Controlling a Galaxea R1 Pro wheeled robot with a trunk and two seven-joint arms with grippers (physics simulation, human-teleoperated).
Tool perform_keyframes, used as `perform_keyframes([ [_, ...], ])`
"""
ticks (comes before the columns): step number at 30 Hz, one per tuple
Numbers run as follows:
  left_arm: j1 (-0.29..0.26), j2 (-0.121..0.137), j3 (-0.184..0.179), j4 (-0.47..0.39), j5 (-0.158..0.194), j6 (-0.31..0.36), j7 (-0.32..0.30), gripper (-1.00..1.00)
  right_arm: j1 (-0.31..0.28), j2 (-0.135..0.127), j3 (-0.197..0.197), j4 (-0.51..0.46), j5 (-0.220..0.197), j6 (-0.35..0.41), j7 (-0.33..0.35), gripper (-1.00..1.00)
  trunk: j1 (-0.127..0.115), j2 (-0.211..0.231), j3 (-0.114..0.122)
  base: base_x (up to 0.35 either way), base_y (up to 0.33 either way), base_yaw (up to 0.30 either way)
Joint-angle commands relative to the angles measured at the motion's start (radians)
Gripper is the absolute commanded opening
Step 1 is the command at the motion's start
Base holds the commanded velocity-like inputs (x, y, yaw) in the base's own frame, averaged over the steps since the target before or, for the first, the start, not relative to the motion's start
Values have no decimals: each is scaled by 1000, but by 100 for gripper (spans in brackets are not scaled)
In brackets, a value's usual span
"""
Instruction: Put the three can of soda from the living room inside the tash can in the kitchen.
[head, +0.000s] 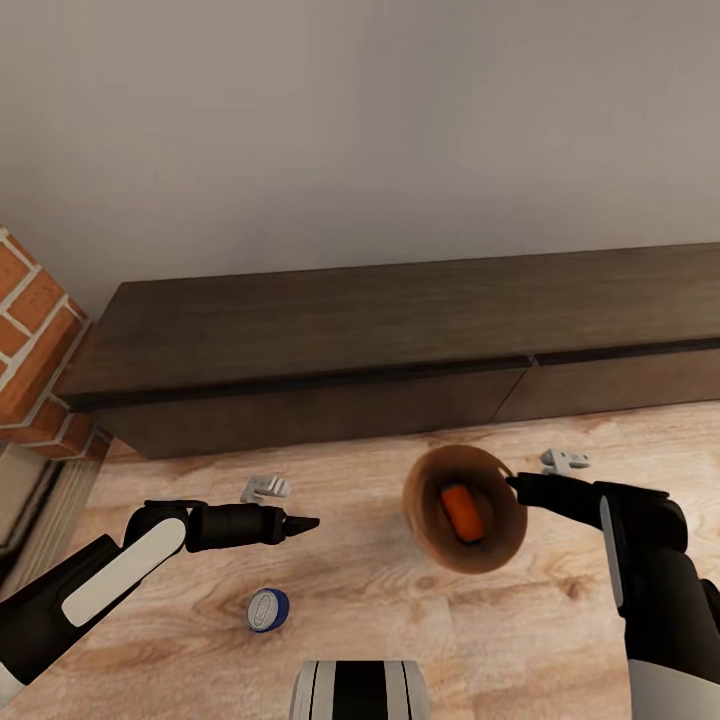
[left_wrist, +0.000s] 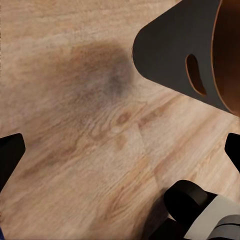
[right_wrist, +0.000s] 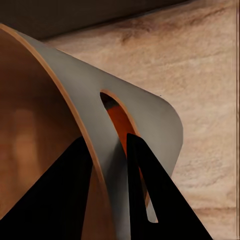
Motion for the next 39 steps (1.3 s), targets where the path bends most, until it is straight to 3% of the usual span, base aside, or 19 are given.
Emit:
perform_keyframes([
  [1,0,0,0,0,0,0,0,100,0,-1,-1,-1,-11,4,0,-100,0,0,0,0,0,0],
  [4,0,0,1,1,-1,-1,0,100,0,-25,-6,-5,-12,4,0,-100,0,0,0,0,0,0],
  [14,0,0,0,6,-7,-11,0,100,0,-66,-7,-7,-14,4,22,-100,0,0,0,0,0,0],
  [17,0,-1,0,6,-6,-11,0,100,0,-70,-7,-7,-14,4,55,-100,0,0,0,0,0,0],
  [26,0,-1,-3,9,-7,-14,2,100,0,-71,-7,-6,-14,4,66,-100,0,0,0,0,0,7],
  [39,0,-7,-3,23,-17,-20,6,100,0,-70,-7,-7,-14,4,67,-100,0,0,0,0,0,226],
])
